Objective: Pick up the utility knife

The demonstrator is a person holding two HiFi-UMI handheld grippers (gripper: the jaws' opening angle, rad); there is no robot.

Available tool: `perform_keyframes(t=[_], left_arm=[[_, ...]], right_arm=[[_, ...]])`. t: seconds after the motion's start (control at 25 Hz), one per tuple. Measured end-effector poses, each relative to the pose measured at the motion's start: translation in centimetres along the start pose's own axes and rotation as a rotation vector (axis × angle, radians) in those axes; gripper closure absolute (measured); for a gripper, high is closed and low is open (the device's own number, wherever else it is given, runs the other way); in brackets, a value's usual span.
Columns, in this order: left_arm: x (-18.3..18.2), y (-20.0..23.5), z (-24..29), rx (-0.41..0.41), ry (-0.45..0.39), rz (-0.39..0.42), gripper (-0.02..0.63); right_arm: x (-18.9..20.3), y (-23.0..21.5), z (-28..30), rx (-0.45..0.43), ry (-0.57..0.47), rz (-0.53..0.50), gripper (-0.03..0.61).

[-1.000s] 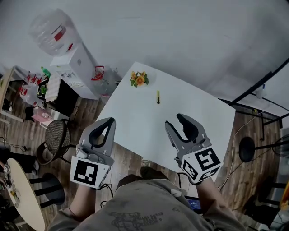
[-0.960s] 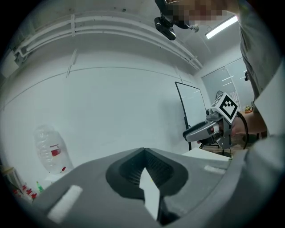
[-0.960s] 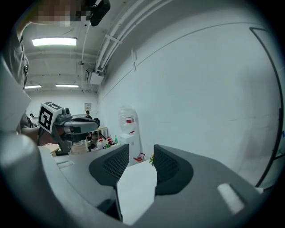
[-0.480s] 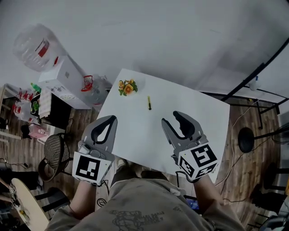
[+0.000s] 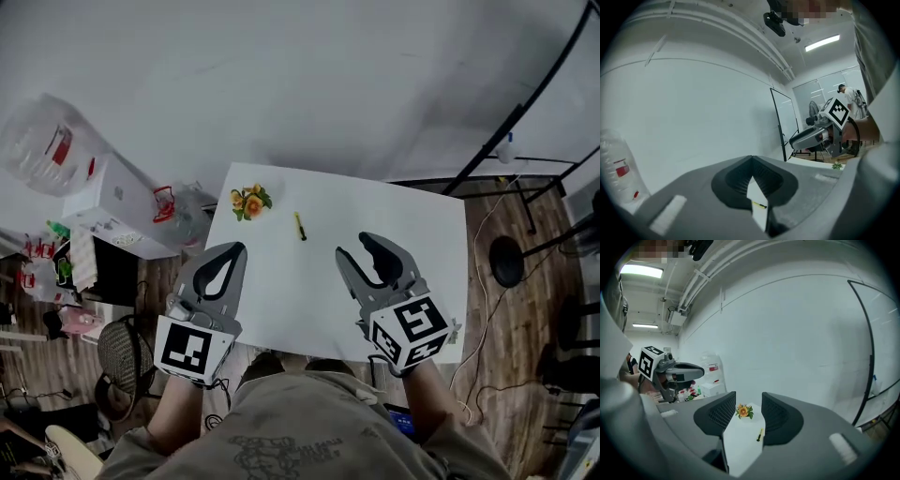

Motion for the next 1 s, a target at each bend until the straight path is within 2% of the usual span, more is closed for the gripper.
perform_keyframes(t=[0.16, 0.36, 0.56, 0.84, 1.0], left_arm=[[-0.3, 2.1, 0.9, 0.079, -0.059, 0.02, 0.614], [0.2, 4.8, 1.6, 0.162, -0.075, 0.037, 0.614], [0.9, 6.4, 2.3, 0.237, -0.086, 0.045, 0.614], [2.0, 8.0, 3.0, 0.257, -0.08, 0.03, 0.614], [4.0, 8.5, 3.6, 0.245, -0.041, 0.019, 0.614]], right_arm=[[-0.3, 0.8, 1.2, 0.066, 0.007, 0.008, 0.393], [-0.6, 2.1, 2.7, 0.143, 0.01, 0.032, 0.391], [-0.6, 3.1, 4.3, 0.183, 0.001, 0.067, 0.371], [-0.4, 3.7, 5.9, 0.193, 0.022, 0.074, 0.367], [0.7, 3.2, 7.2, 0.186, 0.064, 0.092, 0.367]])
Point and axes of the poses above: the fingertips, and each gripper's own axes: z forward along the fingers, y to its left, x out of its underside, the point moved 4 cm from there along -z, backward along the fingers, and after that the axes turned 7 degrees about -x, right-handed, at the moved point
